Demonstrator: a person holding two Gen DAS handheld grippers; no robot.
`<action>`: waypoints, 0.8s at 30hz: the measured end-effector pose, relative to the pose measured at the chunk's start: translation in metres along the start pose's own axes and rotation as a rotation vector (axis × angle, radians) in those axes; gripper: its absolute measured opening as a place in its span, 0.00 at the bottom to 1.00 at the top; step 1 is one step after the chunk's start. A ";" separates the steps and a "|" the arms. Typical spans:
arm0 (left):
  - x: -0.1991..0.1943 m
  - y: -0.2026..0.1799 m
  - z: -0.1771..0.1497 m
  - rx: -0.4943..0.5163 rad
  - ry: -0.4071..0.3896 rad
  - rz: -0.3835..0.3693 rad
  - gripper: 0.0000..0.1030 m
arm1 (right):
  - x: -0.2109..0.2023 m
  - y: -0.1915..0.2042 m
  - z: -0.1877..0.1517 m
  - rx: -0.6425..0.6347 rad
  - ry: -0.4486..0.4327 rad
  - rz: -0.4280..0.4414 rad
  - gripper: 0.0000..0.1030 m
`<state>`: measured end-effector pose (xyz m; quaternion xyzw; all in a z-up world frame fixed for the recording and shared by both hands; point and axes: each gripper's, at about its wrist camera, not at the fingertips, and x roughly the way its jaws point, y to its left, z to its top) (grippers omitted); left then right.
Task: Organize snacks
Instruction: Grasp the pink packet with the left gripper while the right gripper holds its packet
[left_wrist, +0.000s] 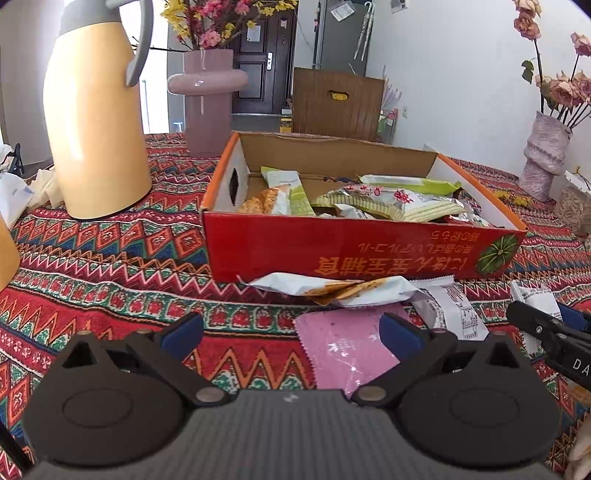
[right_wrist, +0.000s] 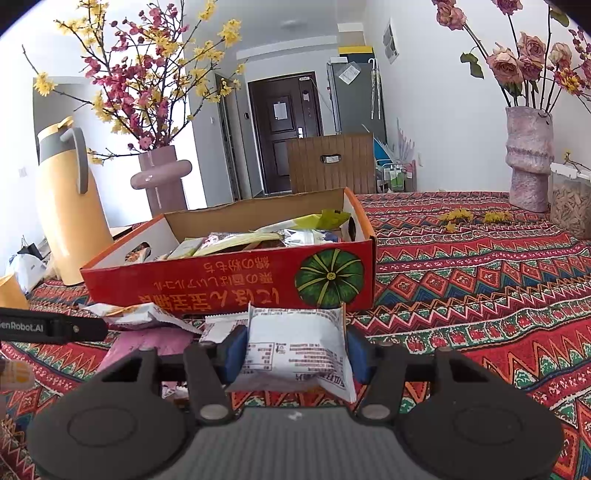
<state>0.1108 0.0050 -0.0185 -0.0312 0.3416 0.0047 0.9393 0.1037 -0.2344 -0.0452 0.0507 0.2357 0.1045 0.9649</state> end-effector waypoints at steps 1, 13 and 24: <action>0.003 -0.004 0.001 0.002 0.013 -0.008 1.00 | -0.001 0.000 0.000 0.000 -0.002 0.002 0.54; 0.031 -0.044 0.009 -0.013 0.146 -0.013 1.00 | -0.002 0.000 -0.001 0.000 -0.006 0.005 0.54; 0.045 -0.053 0.001 0.014 0.194 0.054 1.00 | -0.002 0.001 0.000 0.000 -0.004 0.005 0.55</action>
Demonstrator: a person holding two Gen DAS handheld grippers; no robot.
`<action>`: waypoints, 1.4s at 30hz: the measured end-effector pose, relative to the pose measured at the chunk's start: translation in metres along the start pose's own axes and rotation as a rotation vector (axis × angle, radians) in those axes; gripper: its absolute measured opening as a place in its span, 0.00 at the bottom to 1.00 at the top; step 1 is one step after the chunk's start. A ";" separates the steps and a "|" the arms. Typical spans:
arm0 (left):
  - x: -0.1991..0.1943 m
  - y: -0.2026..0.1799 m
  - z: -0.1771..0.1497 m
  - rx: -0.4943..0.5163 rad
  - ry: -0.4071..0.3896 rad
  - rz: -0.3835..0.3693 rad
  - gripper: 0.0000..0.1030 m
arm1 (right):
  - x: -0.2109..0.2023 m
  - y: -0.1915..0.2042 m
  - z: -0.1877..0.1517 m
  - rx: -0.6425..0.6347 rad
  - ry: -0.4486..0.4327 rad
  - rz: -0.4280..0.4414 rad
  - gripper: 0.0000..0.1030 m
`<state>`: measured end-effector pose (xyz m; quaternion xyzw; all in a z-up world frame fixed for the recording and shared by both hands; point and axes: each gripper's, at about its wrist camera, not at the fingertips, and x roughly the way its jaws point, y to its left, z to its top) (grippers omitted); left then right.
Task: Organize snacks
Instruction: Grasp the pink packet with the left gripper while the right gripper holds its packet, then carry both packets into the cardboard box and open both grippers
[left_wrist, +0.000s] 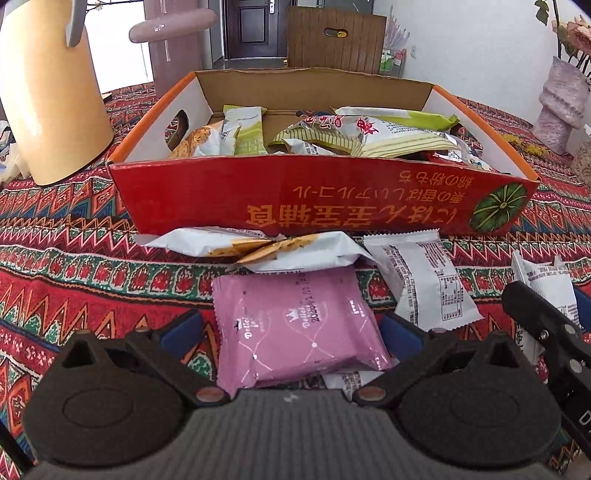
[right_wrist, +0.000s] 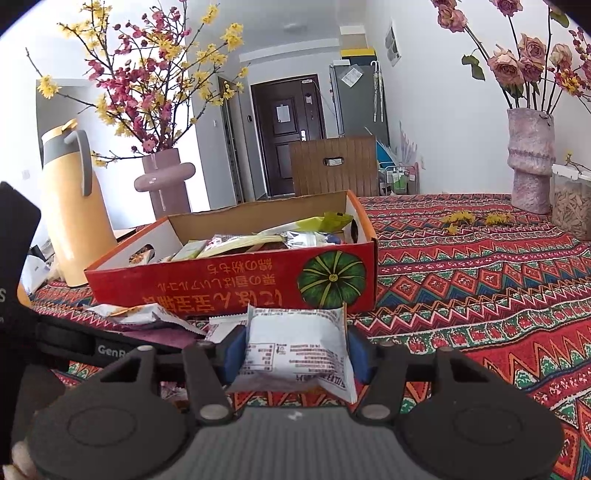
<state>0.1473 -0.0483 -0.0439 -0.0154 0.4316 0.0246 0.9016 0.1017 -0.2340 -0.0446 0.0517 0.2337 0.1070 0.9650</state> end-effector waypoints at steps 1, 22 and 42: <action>0.000 0.000 0.000 0.004 -0.001 0.001 1.00 | 0.000 0.000 0.000 0.000 0.000 0.000 0.55; -0.019 0.010 -0.014 0.065 -0.074 -0.028 0.68 | 0.000 0.000 0.000 -0.001 0.001 0.000 0.55; -0.061 0.024 -0.033 0.094 -0.218 -0.066 0.67 | -0.002 -0.002 -0.002 -0.001 -0.010 -0.009 0.55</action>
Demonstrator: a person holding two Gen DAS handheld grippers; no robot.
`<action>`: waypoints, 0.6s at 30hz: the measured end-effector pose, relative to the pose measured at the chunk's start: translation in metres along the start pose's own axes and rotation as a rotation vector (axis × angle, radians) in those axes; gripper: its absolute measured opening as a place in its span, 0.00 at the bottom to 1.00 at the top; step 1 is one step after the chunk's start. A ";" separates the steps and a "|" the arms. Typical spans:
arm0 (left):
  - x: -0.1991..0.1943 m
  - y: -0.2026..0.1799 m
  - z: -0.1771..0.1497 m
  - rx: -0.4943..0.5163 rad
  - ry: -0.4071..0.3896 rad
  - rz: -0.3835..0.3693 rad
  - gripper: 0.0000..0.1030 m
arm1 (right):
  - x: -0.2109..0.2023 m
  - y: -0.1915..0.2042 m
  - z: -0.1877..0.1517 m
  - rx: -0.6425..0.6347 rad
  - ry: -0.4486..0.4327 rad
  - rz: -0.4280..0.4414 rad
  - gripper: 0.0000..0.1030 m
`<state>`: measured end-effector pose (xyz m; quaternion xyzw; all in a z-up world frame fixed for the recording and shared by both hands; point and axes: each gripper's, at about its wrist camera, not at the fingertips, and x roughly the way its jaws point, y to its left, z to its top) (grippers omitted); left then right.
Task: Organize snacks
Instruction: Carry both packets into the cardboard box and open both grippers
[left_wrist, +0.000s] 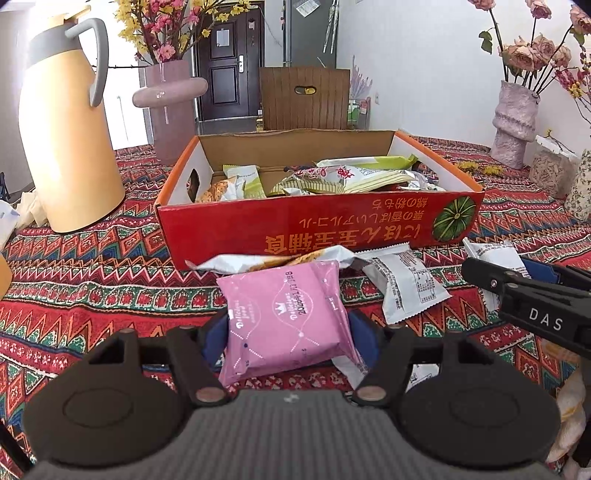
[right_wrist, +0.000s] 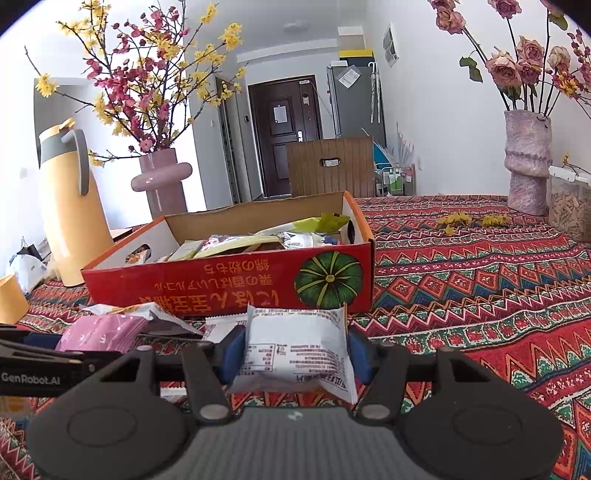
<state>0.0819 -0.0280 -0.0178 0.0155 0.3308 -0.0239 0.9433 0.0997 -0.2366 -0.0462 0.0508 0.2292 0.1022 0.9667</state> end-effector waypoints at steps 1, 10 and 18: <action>-0.003 0.000 0.000 0.002 -0.010 0.000 0.67 | 0.000 0.000 0.001 -0.001 -0.001 0.000 0.55; -0.015 0.005 -0.003 -0.006 -0.053 0.001 0.67 | -0.005 0.002 0.001 -0.009 -0.025 0.000 0.55; -0.019 0.010 -0.003 -0.001 -0.084 -0.002 0.67 | -0.011 0.003 0.008 -0.008 -0.053 0.005 0.55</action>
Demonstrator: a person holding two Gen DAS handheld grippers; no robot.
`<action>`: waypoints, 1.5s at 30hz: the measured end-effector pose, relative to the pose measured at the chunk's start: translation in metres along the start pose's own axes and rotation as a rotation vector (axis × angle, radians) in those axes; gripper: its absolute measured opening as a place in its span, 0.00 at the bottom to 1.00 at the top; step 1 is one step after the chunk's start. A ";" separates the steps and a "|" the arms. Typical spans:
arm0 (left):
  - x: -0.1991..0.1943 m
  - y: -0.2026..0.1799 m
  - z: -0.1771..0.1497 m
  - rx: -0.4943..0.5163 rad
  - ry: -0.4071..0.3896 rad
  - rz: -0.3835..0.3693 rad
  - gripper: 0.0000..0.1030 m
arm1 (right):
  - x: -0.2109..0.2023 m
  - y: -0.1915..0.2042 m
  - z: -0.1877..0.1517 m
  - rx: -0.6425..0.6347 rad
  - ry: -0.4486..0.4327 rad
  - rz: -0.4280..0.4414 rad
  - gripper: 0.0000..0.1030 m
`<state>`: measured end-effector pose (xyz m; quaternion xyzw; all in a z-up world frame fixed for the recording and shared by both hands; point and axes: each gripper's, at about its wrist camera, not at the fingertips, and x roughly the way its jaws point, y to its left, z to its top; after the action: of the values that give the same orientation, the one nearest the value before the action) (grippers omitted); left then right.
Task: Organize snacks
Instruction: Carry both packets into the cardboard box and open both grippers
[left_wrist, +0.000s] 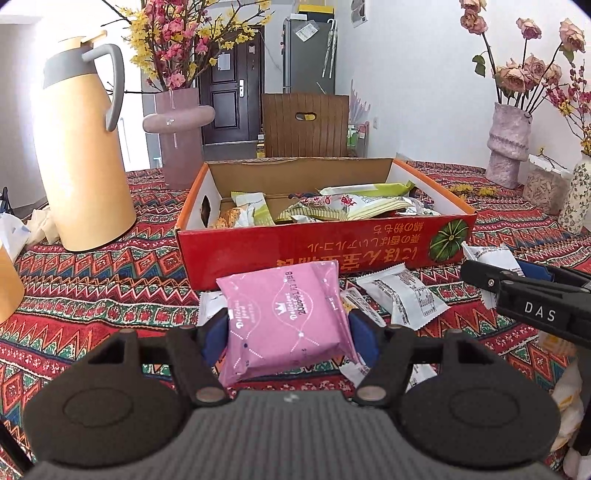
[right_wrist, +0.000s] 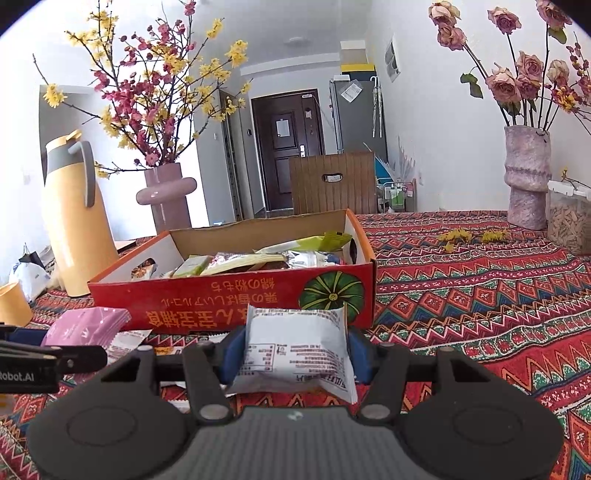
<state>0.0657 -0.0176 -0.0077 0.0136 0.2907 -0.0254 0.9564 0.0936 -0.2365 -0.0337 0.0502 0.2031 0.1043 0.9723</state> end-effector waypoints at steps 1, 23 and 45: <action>-0.001 0.001 0.001 0.000 -0.004 0.001 0.67 | -0.001 0.000 0.001 0.000 -0.003 0.001 0.55; -0.014 0.008 0.044 -0.031 -0.135 0.014 0.67 | 0.007 0.020 0.037 -0.031 -0.078 0.028 0.55; 0.020 0.020 0.086 -0.072 -0.182 0.071 0.67 | 0.046 0.033 0.083 -0.071 -0.131 0.002 0.55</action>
<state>0.1311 -0.0020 0.0528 -0.0128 0.2027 0.0178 0.9790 0.1623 -0.1987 0.0294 0.0228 0.1351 0.1090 0.9846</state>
